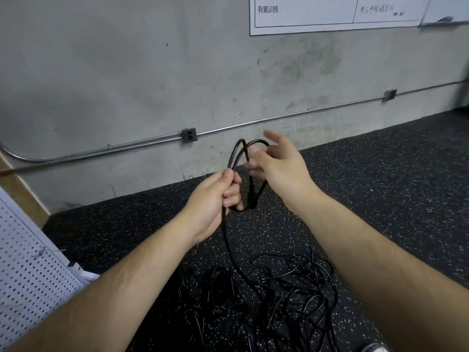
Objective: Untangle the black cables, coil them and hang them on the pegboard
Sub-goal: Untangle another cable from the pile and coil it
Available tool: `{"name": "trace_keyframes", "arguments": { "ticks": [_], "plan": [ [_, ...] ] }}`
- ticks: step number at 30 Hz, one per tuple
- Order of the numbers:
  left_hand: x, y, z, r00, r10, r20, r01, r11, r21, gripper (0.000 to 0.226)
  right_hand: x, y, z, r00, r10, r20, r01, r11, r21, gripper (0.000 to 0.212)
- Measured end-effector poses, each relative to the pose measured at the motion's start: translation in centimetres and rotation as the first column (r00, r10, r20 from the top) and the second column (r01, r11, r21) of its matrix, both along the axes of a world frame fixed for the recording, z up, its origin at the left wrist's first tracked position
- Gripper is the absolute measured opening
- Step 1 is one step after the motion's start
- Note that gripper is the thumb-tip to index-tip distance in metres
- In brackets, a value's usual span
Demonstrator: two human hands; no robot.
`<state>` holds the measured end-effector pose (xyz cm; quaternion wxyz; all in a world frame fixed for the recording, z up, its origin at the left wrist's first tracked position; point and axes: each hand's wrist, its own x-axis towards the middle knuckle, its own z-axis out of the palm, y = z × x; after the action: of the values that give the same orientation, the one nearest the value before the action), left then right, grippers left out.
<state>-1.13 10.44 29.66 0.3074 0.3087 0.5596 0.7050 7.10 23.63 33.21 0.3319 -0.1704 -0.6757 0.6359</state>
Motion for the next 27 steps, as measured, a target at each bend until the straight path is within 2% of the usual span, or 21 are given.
{"name": "trace_keyframes", "arguments": {
  "ticks": [2,3,4,5,7,9,11,12,13,15,18,21,23,25,27],
  "plan": [
    [-1.1,-0.5,0.6,0.999,0.034,-0.009,-0.033,0.999,0.033,0.027,0.8,-0.3,-0.5,0.987,-0.152,-0.056,0.160,0.974,0.161,0.017],
    [-1.6,-0.7,0.9,0.999,0.048,-0.003,-0.048,0.997,0.052,0.028,1.3,-0.6,-0.9,0.973,-0.218,-0.076,0.229,0.952,0.202,0.006],
    [-2.0,-0.9,1.2,0.998,0.059,0.004,-0.059,0.995,0.076,0.028,1.6,-1.0,-1.8,0.970,-0.239,-0.054,0.245,0.948,0.205,0.004],
    [-2.3,-1.0,1.4,0.998,0.068,0.011,-0.069,0.992,0.102,0.028,1.8,-1.4,-2.8,0.980,-0.197,0.014,0.192,0.964,0.183,0.005],
    [-2.7,-1.3,2.0,0.996,0.087,0.036,-0.092,0.983,0.157,0.028,1.8,-2.8,-5.1,0.973,0.057,0.225,-0.077,0.994,0.083,0.005],
    [-3.2,-1.6,2.5,0.992,0.101,0.076,-0.114,0.974,0.196,0.029,1.2,-3.9,-7.2,0.840,0.367,0.400,-0.393,0.919,-0.018,0.033],
    [-3.5,-2.0,2.9,0.989,0.097,0.112,-0.120,0.966,0.229,0.029,0.4,-5.4,-8.3,0.666,0.575,0.475,-0.605,0.789,-0.106,0.055],
    [-3.6,-2.2,3.1,0.988,0.091,0.127,-0.120,0.963,0.241,0.029,-0.1,-6.1,-8.8,0.608,0.625,0.489,-0.656,0.743,-0.135,0.053],
    [-3.8,-2.5,3.2,0.987,0.084,0.141,-0.117,0.961,0.251,0.028,-0.6,-6.6,-9.2,0.566,0.656,0.499,-0.693,0.706,-0.143,0.043],
    [-4.1,-3.3,3.5,0.986,0.073,0.153,-0.111,0.960,0.256,0.028,-1.4,-7.2,-10.3,0.506,0.648,0.569,-0.755,0.652,-0.070,0.010],
    [-5.4,-5.1,4.0,0.988,0.105,0.114,-0.127,0.969,0.213,0.027,-1.6,-6.0,-10.9,0.380,0.603,0.701,-0.796,0.600,-0.084,0.029],
    [-7.3,-7.5,4.6,0.983,0.147,0.106,-0.165,0.968,0.190,0.029,-1.1,-1.5,-11.5,0.410,0.412,0.814,-0.686,0.727,-0.022,0.041],
    [-8.7,-9.0,4.9,0.975,0.201,0.097,-0.215,0.960,0.178,0.030,-0.4,1.9,-11.6,0.451,0.283,0.847,-0.582,0.812,0.038,0.037],
    [-9.9,-10.3,4.8,0.962,0.263,0.072,-0.271,0.951,0.151,0.030,0.3,4.5,-11.0,0.505,0.273,0.819,-0.513,0.858,0.031,0.027],
    [-10.7,-11.1,4.5,0.944,0.330,0.026,-0.330,0.938,0.104,0.030,0.7,6.4,-10.2,0.597,0.377,0.709,-0.441,0.892,-0.102,0.026]
  ]
}}
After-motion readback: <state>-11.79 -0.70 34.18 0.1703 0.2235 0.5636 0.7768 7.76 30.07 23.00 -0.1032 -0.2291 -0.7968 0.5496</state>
